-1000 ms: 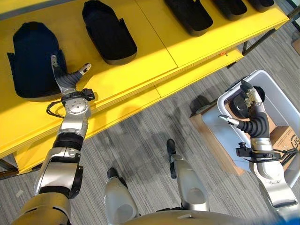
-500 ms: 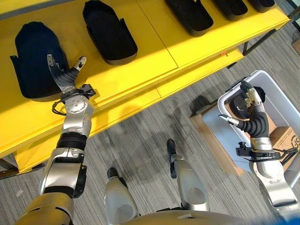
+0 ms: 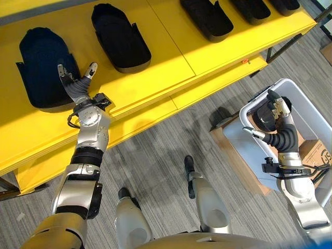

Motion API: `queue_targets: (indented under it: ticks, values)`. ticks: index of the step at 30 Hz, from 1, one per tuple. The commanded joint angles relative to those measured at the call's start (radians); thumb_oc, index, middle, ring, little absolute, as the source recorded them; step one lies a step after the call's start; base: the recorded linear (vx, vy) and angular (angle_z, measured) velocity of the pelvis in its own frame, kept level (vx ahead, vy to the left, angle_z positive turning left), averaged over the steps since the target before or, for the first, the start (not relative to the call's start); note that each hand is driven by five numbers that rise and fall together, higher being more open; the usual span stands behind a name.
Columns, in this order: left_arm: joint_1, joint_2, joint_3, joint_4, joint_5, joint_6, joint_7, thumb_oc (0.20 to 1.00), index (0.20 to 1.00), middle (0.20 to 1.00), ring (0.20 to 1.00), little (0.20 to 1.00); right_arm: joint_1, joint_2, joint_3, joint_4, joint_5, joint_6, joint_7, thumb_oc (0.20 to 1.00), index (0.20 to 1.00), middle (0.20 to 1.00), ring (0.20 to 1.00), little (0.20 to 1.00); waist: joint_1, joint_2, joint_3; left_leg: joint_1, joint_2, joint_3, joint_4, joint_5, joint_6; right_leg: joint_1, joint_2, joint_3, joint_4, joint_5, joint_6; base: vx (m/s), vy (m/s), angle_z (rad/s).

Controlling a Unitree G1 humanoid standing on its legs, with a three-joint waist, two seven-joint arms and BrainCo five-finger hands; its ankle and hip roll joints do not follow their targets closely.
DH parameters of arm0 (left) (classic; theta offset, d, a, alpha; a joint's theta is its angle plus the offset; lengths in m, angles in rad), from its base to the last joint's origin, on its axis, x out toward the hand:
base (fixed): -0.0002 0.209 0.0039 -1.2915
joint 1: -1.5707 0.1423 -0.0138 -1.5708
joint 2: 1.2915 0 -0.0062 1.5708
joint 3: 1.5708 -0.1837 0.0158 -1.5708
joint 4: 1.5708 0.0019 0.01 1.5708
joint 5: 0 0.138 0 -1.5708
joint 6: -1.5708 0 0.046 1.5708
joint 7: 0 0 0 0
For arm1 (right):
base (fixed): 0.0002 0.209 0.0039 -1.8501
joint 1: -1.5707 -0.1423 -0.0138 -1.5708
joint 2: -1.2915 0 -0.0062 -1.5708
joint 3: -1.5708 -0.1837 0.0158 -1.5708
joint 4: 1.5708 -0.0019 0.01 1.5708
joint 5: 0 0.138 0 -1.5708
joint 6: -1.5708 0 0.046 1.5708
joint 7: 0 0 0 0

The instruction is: Move parts from the plastic box to the shelf.

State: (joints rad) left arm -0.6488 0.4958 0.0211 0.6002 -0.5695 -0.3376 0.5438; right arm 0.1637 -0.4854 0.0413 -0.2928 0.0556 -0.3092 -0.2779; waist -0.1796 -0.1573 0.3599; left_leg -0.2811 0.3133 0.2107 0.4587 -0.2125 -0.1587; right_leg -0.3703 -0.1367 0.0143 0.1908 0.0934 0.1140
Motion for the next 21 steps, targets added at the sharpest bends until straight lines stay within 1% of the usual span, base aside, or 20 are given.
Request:
queue_targets:
  ticks: [1,4,13,15,16,19,20,21]
  values:
    - [-0.012,0.028,0.032,-0.060,0.010,-0.072,-0.009,1.000,1.000,1.000,1.000,1.000,0.007,-0.044,-0.065,-0.061,-0.004,-0.033,-0.011,1.000,1.000,1.000,1.000,1.000,0.002,0.008,-0.032,0.015,0.015,-0.072,-0.042,0.103,0.015,0.010,-0.044,0.039,0.157,-0.051,0.040,0.00,0.000,0.00]
    - [-0.001,0.037,0.047,-0.138,0.029,-0.088,0.009,1.000,1.000,1.000,1.000,1.000,0.006,-0.043,-0.069,-0.061,-0.001,-0.032,-0.007,1.000,1.000,1.000,1.000,1.000,0.008,0.014,-0.032,0.013,0.013,-0.077,-0.042,0.103,0.015,0.012,-0.046,0.036,0.159,-0.053,0.039,0.00,0.000,0.00]
    - [0.000,0.055,0.062,-0.254,0.052,-0.116,0.022,1.000,1.000,1.000,1.000,1.000,-0.001,-0.045,-0.073,-0.053,0.000,-0.032,0.005,1.000,1.000,1.000,1.000,1.000,0.019,0.026,-0.039,0.009,0.007,-0.087,-0.042,0.105,0.017,0.020,-0.051,0.027,0.162,-0.055,0.039,0.00,0.000,0.00]
    - [0.024,0.068,0.061,-0.337,0.098,-0.120,0.017,1.000,1.000,1.000,1.000,1.000,0.003,-0.044,-0.083,-0.056,0.001,-0.033,0.017,1.000,1.000,1.000,1.000,1.000,0.025,0.032,-0.039,0.007,0.004,-0.091,-0.042,0.106,0.019,0.021,-0.056,0.022,0.163,-0.055,0.038,0.00,0.000,0.00]
    - [0.025,0.067,0.061,-0.338,0.098,-0.120,0.018,1.000,1.000,1.000,1.000,1.000,0.004,-0.044,-0.083,-0.056,0.001,-0.033,0.017,1.000,1.000,1.000,1.000,1.000,0.025,0.032,-0.039,0.007,0.003,-0.091,-0.042,0.106,0.019,0.021,-0.056,0.021,0.163,-0.055,0.038,0.00,0.000,0.00]
    - [0.095,0.081,0.070,-0.412,0.188,-0.106,0.014,1.000,1.000,1.000,1.000,1.000,0.012,-0.042,-0.094,-0.054,0.006,-0.035,0.026,1.000,1.000,1.000,1.000,1.000,0.034,0.036,-0.035,0.009,-0.002,-0.095,-0.046,0.106,0.022,0.024,-0.058,0.020,0.162,-0.054,0.037,0.00,0.000,0.00]
    - [0.095,0.081,0.070,-0.412,0.188,-0.106,0.014,1.000,1.000,1.000,1.000,1.000,0.012,-0.042,-0.094,-0.054,0.006,-0.035,0.026,1.000,1.000,1.000,1.000,1.000,0.034,0.036,-0.035,0.009,-0.002,-0.095,-0.046,0.106,0.022,0.024,-0.058,0.020,0.162,-0.054,0.037,0.00,0.000,0.00]
    - [0.161,0.090,0.084,-0.454,0.245,-0.095,-0.001,1.000,1.000,1.000,1.000,1.000,0.017,-0.037,-0.108,-0.055,0.008,-0.038,0.035,1.000,1.000,1.000,1.000,1.000,0.042,0.040,-0.029,0.010,-0.004,-0.098,-0.048,0.107,0.024,0.027,-0.060,0.018,0.162,-0.055,0.037,0.00,0.000,0.00]
